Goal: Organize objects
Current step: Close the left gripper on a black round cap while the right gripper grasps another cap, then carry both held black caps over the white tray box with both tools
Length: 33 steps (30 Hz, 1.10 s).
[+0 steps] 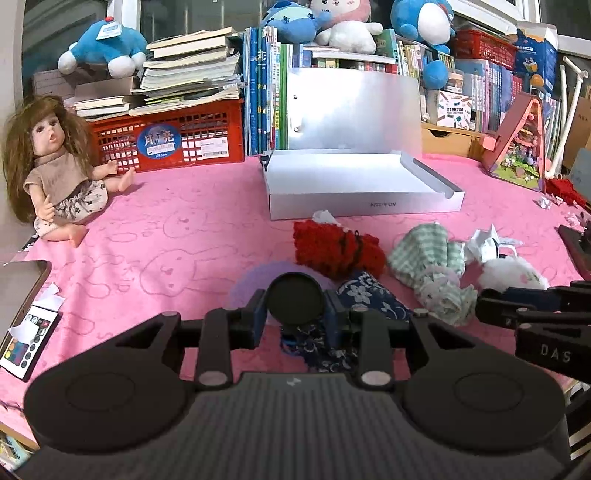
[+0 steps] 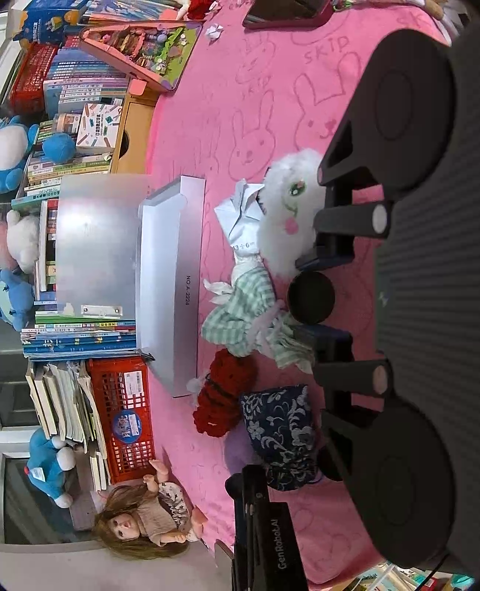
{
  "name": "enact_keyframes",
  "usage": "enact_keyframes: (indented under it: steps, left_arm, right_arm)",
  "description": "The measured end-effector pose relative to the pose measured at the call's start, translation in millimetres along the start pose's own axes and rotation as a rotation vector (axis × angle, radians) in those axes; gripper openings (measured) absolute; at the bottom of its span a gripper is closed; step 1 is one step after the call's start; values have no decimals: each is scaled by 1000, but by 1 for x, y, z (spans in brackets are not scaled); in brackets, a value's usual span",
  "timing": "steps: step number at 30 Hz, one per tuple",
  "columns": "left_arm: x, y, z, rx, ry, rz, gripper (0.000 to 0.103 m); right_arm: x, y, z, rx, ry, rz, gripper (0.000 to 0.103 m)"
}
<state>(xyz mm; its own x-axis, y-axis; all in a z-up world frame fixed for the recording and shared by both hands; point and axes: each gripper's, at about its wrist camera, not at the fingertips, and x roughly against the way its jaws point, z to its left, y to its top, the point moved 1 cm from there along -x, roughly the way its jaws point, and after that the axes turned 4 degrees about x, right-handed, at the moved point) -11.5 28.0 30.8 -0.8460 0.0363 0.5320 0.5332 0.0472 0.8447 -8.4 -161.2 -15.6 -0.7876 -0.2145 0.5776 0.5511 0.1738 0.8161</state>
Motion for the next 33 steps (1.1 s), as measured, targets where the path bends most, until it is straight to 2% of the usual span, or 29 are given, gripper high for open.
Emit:
enact_keyframes:
  steps: [11,17,22,29,33]
  left_arm:
    - [-3,11,-2,7,-35,8,37]
    - [-8,23,-5,16,-47,19,37]
    - [-12,33,-6,19,-73,29,37]
    - [-18,51,-10,3,-95,23,37]
    - [-25,65,-10,-2,-106,22,37]
  right_arm:
    - [8,10,-2,-13,-3,-48,36]
    - [7,19,-10,-63,21,-54,36]
    - [10,31,-12,-43,3,-88,36]
    - [0,53,-27,-101,21,-77,36]
    - [-6,65,-33,-91,17,-76,36]
